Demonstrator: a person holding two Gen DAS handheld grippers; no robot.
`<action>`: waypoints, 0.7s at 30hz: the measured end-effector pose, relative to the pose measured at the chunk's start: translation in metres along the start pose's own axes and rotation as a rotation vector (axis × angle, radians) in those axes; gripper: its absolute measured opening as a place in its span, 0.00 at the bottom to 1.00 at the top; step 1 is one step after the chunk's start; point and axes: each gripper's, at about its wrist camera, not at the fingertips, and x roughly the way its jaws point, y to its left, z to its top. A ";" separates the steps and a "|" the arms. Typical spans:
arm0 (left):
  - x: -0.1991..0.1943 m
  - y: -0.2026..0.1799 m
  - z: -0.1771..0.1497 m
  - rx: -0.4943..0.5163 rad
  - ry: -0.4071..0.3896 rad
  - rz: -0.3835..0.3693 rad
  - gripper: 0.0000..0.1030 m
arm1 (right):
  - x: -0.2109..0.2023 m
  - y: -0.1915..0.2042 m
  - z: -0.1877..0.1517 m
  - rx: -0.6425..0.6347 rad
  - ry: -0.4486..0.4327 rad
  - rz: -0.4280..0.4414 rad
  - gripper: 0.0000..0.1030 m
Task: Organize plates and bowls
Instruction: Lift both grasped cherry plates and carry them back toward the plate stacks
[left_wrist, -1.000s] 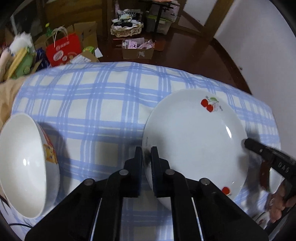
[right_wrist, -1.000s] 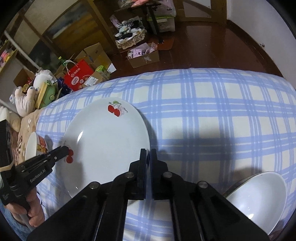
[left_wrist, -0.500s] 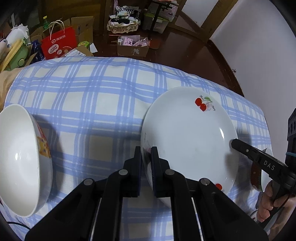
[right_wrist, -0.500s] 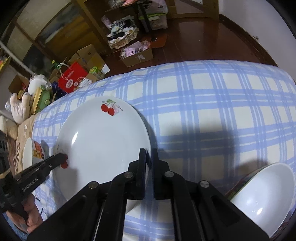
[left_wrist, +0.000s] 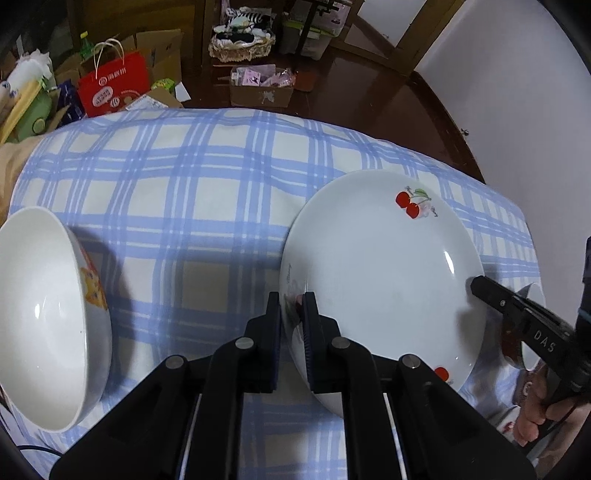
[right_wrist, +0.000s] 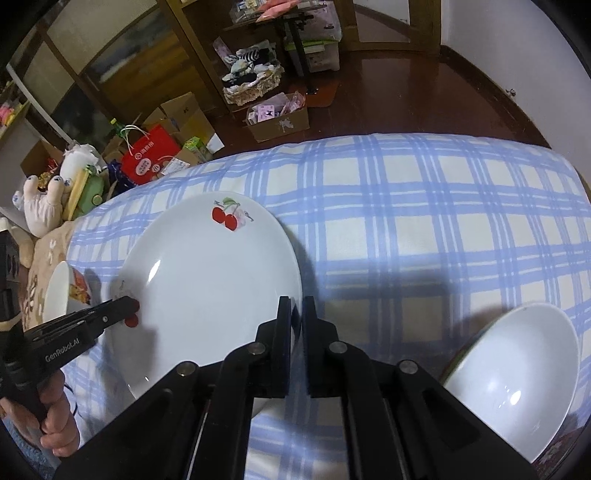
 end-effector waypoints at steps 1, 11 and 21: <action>-0.003 0.001 0.000 -0.003 -0.001 -0.001 0.10 | -0.001 0.001 -0.002 -0.003 0.003 -0.001 0.06; -0.034 -0.011 -0.023 -0.001 -0.018 -0.014 0.10 | -0.024 -0.003 -0.021 0.015 0.000 0.029 0.06; -0.073 -0.030 -0.051 0.049 -0.038 -0.018 0.10 | -0.074 0.001 -0.041 -0.008 -0.039 0.031 0.06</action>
